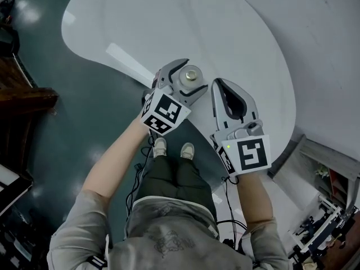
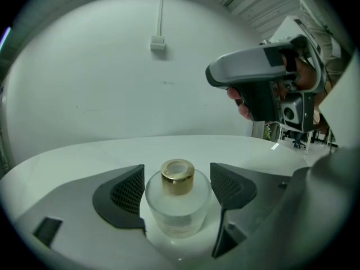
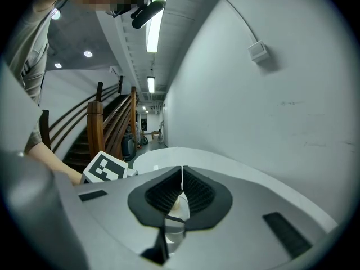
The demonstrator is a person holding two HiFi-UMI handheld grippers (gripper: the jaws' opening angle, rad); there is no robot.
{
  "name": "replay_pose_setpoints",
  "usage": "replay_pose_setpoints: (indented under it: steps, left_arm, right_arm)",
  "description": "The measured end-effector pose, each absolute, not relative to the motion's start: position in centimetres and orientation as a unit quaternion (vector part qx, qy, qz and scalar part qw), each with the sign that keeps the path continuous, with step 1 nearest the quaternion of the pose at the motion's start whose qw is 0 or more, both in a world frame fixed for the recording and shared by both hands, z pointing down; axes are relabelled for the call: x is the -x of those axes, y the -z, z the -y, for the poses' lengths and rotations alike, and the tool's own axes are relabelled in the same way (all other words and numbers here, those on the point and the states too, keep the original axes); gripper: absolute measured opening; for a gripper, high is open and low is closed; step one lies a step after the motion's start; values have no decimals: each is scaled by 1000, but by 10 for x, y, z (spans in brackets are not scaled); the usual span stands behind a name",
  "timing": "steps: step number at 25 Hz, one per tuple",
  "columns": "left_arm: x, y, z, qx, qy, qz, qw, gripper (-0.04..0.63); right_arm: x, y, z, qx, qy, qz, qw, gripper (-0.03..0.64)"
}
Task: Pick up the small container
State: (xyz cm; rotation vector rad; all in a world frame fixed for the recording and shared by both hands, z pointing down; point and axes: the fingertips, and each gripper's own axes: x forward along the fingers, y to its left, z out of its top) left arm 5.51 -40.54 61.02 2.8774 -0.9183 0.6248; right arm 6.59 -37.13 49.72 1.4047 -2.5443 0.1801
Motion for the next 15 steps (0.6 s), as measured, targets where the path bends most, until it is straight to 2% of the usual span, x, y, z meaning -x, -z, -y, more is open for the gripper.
replay_pose_setpoints:
  steps: [15]
  left_arm:
    - [-74,-640,413,-941,-226,248,32,344]
  right_arm:
    - [-64,-534,374,-456,-70,879,120,31]
